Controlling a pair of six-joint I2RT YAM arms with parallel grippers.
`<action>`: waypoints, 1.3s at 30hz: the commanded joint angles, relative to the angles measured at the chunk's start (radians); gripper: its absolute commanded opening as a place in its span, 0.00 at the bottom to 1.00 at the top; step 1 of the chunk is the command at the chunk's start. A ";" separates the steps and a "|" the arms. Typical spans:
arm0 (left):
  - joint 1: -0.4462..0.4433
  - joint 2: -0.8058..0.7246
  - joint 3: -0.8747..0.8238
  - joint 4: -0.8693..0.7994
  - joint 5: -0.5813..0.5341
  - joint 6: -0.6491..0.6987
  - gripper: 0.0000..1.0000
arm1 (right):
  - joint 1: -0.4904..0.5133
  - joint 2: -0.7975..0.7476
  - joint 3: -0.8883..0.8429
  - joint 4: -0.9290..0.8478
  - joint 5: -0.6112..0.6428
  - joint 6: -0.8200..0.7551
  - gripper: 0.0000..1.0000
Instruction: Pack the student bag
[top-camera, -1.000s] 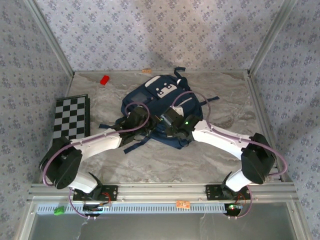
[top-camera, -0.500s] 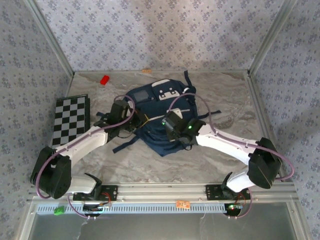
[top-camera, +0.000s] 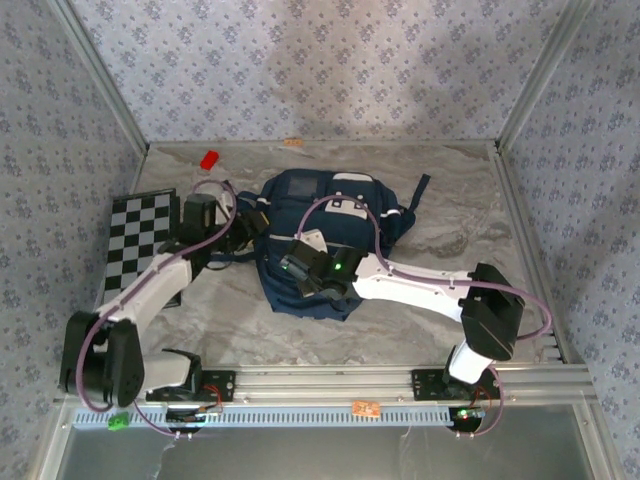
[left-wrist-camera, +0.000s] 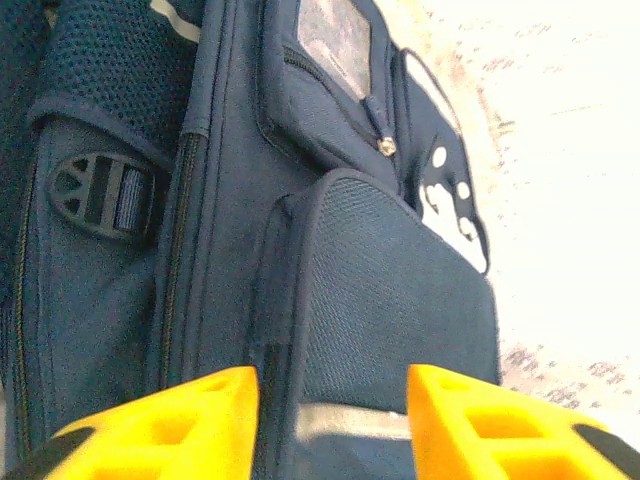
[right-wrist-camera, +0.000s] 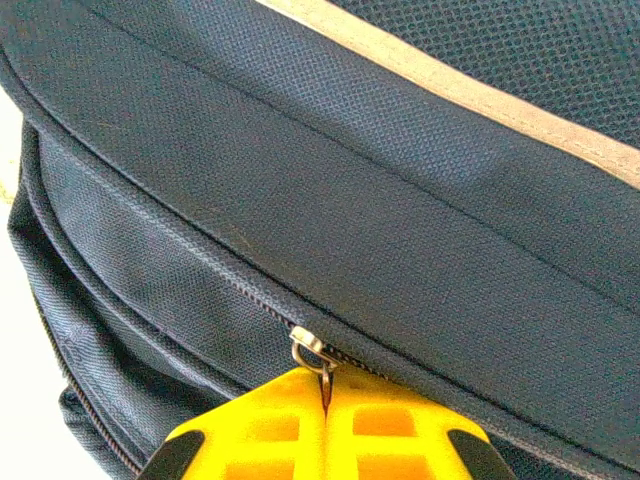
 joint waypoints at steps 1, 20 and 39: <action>-0.016 -0.119 -0.066 -0.007 -0.046 -0.126 0.47 | -0.010 0.007 -0.014 -0.017 0.002 0.041 0.00; -0.320 -0.118 -0.141 0.089 -0.396 -0.496 0.49 | -0.010 0.012 -0.013 -0.008 0.021 0.055 0.00; -0.121 0.013 0.032 -0.070 -0.287 -0.209 0.00 | -0.048 -0.091 -0.088 -0.146 0.082 0.062 0.00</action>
